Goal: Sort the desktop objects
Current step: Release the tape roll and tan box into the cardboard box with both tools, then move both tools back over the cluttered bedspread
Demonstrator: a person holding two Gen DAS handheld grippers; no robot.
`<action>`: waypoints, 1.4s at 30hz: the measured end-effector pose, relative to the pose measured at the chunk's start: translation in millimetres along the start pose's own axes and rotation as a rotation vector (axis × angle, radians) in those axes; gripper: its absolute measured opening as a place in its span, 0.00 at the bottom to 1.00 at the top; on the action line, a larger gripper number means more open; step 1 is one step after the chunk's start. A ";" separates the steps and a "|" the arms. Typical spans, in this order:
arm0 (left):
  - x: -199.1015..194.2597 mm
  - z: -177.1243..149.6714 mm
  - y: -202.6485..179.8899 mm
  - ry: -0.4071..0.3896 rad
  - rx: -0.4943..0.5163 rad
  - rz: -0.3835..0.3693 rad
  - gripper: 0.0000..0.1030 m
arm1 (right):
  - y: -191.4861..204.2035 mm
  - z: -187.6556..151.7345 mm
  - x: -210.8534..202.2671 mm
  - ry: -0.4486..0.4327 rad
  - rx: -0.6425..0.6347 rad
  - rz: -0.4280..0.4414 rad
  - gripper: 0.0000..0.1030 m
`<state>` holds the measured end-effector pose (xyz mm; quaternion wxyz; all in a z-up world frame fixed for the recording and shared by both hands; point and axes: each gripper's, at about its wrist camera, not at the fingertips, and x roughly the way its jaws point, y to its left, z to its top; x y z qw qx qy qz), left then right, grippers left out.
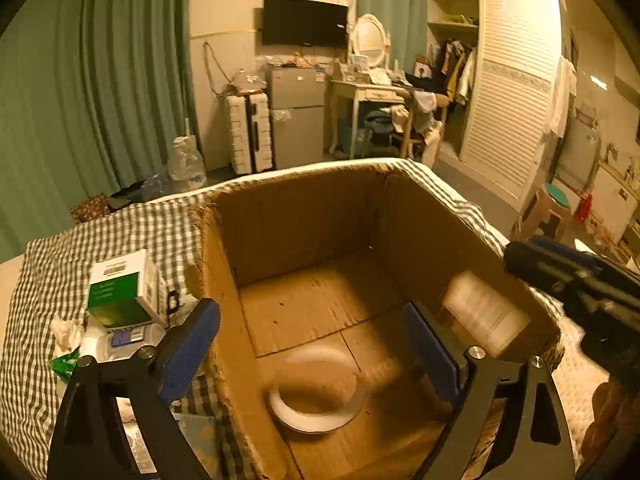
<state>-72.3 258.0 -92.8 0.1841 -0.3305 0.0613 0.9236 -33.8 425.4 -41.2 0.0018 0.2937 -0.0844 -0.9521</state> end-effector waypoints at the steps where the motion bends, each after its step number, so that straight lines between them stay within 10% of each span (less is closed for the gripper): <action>1: -4.2 -0.9 3.0 -0.012 -0.012 -0.003 0.93 | 0.4 1.0 -5.2 -0.021 0.010 0.004 0.45; 14: -60.3 12.9 28.3 -0.090 -0.077 0.044 0.95 | 13.6 20.7 -57.4 -0.171 0.021 -0.045 0.62; 24: -144.7 30.4 63.3 -0.217 -0.078 0.138 1.00 | 43.3 32.1 -106.0 -0.290 0.052 0.037 0.87; 42: -252.5 28.8 174.1 -0.307 -0.133 0.341 1.00 | 131.6 48.8 -144.5 -0.380 0.006 0.198 1.00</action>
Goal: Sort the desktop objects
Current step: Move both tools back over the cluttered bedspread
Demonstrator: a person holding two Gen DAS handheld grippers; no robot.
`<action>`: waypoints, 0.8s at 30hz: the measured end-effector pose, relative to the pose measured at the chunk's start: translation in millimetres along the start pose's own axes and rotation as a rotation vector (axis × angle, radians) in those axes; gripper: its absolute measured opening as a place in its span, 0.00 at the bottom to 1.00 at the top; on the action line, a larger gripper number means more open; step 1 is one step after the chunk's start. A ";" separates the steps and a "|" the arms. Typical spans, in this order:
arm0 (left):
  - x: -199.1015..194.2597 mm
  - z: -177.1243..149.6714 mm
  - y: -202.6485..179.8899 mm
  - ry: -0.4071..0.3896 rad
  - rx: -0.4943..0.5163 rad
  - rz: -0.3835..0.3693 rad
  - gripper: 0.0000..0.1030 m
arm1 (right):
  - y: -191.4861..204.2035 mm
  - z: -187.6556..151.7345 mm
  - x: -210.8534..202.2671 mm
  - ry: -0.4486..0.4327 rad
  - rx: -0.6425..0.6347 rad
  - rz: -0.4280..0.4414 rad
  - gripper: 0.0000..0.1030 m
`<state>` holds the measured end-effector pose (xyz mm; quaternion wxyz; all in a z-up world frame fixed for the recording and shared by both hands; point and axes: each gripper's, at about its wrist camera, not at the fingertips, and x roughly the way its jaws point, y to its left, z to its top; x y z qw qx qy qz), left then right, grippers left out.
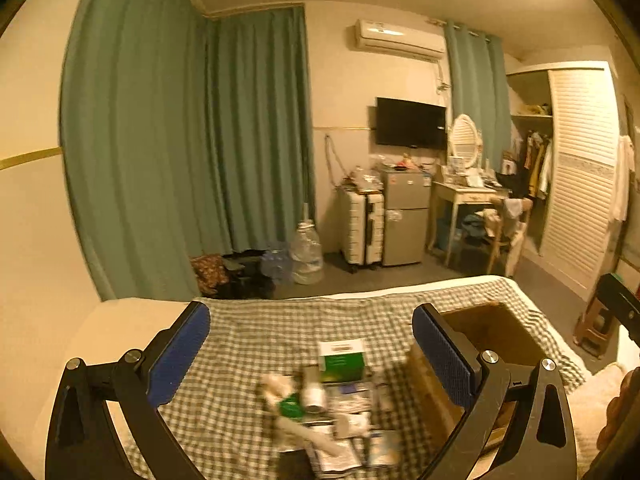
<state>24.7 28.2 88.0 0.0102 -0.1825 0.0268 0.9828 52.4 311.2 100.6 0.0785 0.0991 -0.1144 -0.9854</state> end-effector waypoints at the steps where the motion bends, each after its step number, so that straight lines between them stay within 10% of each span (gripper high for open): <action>1: 1.7 -0.7 9.4 0.005 -0.004 0.010 1.00 | 7.6 -0.5 3.6 0.001 -0.008 0.002 1.00; 24: 151.2 -78.8 112.9 0.251 -0.070 0.067 1.00 | 98.5 -86.1 153.3 0.278 -0.184 -0.058 1.00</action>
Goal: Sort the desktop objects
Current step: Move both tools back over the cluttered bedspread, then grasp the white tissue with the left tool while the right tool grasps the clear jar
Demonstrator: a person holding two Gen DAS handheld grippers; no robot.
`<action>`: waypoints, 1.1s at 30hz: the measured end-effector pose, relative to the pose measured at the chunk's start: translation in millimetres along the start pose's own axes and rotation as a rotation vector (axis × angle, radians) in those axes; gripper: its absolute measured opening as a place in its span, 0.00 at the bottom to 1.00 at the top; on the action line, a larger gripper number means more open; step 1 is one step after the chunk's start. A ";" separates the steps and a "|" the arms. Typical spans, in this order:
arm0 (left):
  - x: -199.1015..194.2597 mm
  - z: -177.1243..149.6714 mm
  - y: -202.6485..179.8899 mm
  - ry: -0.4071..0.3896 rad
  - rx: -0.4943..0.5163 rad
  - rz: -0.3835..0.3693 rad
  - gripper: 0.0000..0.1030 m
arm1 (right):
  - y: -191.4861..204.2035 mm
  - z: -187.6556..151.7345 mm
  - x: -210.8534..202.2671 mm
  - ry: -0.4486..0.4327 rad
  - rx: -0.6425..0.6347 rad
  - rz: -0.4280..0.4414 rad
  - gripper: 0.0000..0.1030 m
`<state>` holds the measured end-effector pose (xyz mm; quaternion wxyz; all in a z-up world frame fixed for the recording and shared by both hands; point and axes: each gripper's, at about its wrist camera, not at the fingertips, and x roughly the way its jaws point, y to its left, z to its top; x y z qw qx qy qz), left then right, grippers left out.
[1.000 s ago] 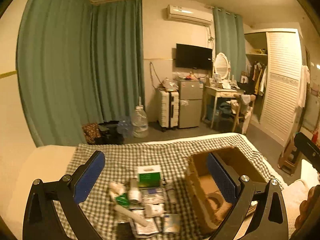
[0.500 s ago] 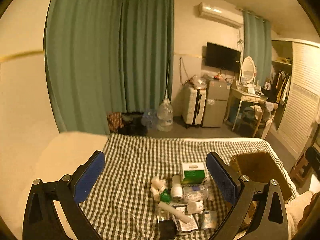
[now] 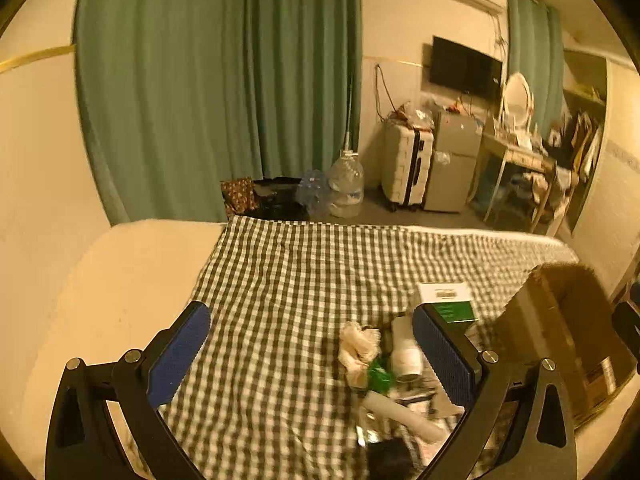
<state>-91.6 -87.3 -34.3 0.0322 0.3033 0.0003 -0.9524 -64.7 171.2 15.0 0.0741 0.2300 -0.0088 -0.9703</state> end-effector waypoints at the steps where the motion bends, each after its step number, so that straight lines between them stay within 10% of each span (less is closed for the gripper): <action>1: 7.6 -2.0 0.6 0.007 0.004 -0.003 1.00 | 1.8 -1.6 7.5 0.013 -0.004 0.001 1.00; 18: 160.8 -67.6 -4.8 0.349 0.001 -0.040 1.00 | 25.1 -64.3 153.1 0.313 -0.080 -0.002 1.00; 33: 219.0 -86.6 -21.6 0.463 -0.037 -0.137 1.00 | 21.0 -102.5 223.3 0.518 -0.050 0.050 1.00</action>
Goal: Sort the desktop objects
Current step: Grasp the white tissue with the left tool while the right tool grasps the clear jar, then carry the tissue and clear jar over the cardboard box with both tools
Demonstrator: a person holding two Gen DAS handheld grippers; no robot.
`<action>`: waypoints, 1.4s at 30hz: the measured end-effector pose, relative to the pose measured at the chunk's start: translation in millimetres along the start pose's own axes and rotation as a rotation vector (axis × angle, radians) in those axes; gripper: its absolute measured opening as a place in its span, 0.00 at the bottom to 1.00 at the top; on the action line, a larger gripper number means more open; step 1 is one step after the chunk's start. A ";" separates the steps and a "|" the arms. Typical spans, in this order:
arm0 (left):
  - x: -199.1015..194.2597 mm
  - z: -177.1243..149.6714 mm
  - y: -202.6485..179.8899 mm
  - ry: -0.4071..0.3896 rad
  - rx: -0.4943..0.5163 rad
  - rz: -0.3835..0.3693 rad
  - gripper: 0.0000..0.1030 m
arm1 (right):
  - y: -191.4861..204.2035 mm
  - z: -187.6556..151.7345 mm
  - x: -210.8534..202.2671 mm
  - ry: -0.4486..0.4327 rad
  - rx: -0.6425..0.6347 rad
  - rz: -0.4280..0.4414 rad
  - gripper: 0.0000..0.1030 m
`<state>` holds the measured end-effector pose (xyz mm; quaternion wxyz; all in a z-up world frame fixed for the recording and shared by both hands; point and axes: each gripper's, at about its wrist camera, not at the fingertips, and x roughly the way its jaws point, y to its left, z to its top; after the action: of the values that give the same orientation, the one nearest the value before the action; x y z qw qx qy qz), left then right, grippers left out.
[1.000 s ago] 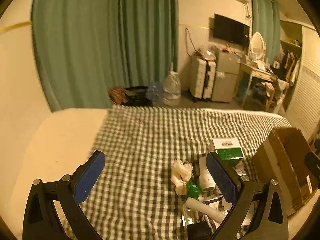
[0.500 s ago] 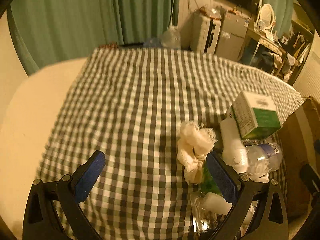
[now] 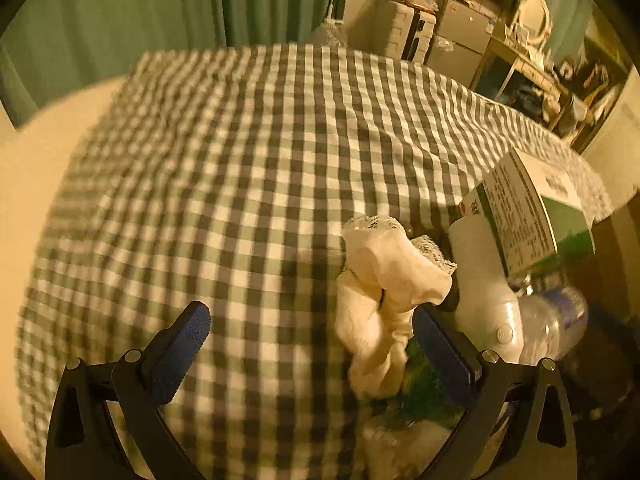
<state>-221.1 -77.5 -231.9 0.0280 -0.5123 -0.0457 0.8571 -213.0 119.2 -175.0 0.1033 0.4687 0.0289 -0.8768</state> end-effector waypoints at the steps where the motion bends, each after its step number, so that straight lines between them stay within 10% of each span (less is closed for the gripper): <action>1: 5.9 0.2 1.0 0.021 -0.017 -0.022 1.00 | 0.3 -0.2 4.8 0.009 -0.005 -0.008 1.00; 8: 29.2 -9.5 -33.0 0.062 0.165 0.067 0.94 | 3.4 -6.2 32.7 0.059 -0.027 -0.044 1.00; 16: 15.6 -11.1 -36.7 0.035 0.151 0.013 0.15 | -6.5 -3.1 28.2 0.036 0.047 0.046 0.89; 42: -172.0 -6.2 -16.4 -0.389 0.070 0.042 0.12 | 13.6 -1.3 -110.0 -0.292 0.013 0.062 0.89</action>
<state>-134.2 -77.2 -82.4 0.0186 -0.3367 -0.0097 0.9414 -149.8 123.0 -84.0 0.1303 0.3377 -0.0065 -0.9322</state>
